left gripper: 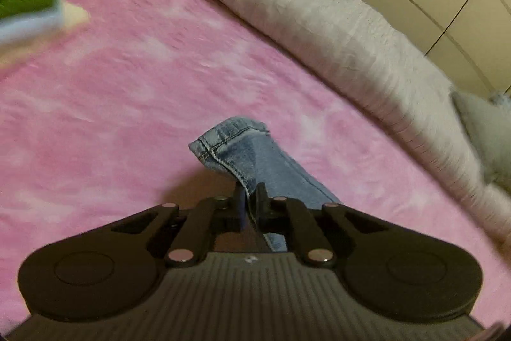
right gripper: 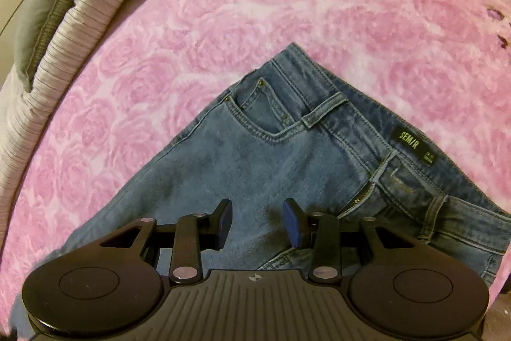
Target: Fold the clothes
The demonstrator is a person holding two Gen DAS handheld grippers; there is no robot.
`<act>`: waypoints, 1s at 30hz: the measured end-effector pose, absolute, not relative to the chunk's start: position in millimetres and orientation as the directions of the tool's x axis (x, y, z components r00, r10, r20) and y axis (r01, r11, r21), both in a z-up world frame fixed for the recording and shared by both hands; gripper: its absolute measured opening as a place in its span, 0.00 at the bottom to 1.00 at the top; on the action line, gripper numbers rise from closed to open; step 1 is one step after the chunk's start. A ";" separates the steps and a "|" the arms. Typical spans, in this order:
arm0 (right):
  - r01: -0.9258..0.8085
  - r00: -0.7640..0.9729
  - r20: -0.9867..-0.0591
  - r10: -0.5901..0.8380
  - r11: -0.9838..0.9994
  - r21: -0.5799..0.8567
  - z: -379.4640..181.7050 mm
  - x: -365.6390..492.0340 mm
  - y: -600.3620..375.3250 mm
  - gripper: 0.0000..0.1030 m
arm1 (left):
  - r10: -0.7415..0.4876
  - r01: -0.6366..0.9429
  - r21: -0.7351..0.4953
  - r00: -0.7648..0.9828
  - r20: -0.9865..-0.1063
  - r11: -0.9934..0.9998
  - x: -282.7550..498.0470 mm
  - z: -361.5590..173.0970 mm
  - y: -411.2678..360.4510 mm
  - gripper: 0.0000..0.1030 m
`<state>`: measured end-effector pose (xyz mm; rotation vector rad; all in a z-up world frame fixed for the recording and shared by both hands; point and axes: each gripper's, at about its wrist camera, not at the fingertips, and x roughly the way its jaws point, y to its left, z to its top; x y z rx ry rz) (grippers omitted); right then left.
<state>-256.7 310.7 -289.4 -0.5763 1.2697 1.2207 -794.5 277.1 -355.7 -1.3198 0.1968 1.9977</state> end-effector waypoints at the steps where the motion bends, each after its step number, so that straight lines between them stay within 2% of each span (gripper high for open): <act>1: -0.904 -0.155 -0.919 0.363 0.324 0.280 -288.5 -254.6 308.8 0.38 | 0.453 -0.649 -0.214 -0.223 -0.863 -0.730 -796.0 -358.5 264.8 0.07; 6: -0.916 -0.156 -0.916 0.370 0.294 0.275 -287.4 -248.8 298.5 0.38 | 0.341 -0.696 -0.038 -0.303 -0.890 -0.717 -787.3 -375.1 223.2 0.14; 8: -0.928 -0.148 -0.912 0.382 0.264 0.261 -282.8 -243.9 295.1 0.38 | 0.313 -0.673 0.004 -0.350 -0.883 -0.740 -779.8 -365.6 224.5 0.19; 12: -0.942 -0.134 -0.902 0.410 0.229 0.244 -270.4 -219.8 293.0 0.38 | 0.267 -0.654 0.079 -0.413 -0.870 -0.752 -766.3 -338.7 224.0 0.18; 17: -0.947 -0.133 -0.889 0.438 0.208 0.244 -266.0 -178.7 306.8 0.38 | 0.355 -0.654 -0.044 -0.351 -0.867 -0.755 -715.9 -297.4 215.1 0.18; 21: -0.948 -0.204 -0.873 0.443 0.134 0.289 -275.3 -146.1 332.6 0.38 | 0.436 -0.709 -0.145 -0.248 -0.865 -0.690 -646.0 -289.2 229.3 0.18; 29: -0.912 -0.408 -0.866 0.289 -0.079 0.403 -323.0 -113.9 409.1 0.38 | 0.488 -0.769 -0.263 -0.072 -0.870 -0.583 -511.4 -297.9 273.5 0.18; 30: -0.901 -0.432 -0.862 0.265 -0.098 0.422 -329.6 -112.0 419.0 0.43 | 0.487 -0.766 -0.272 -0.061 -0.871 -0.583 -499.5 -299.4 275.4 0.18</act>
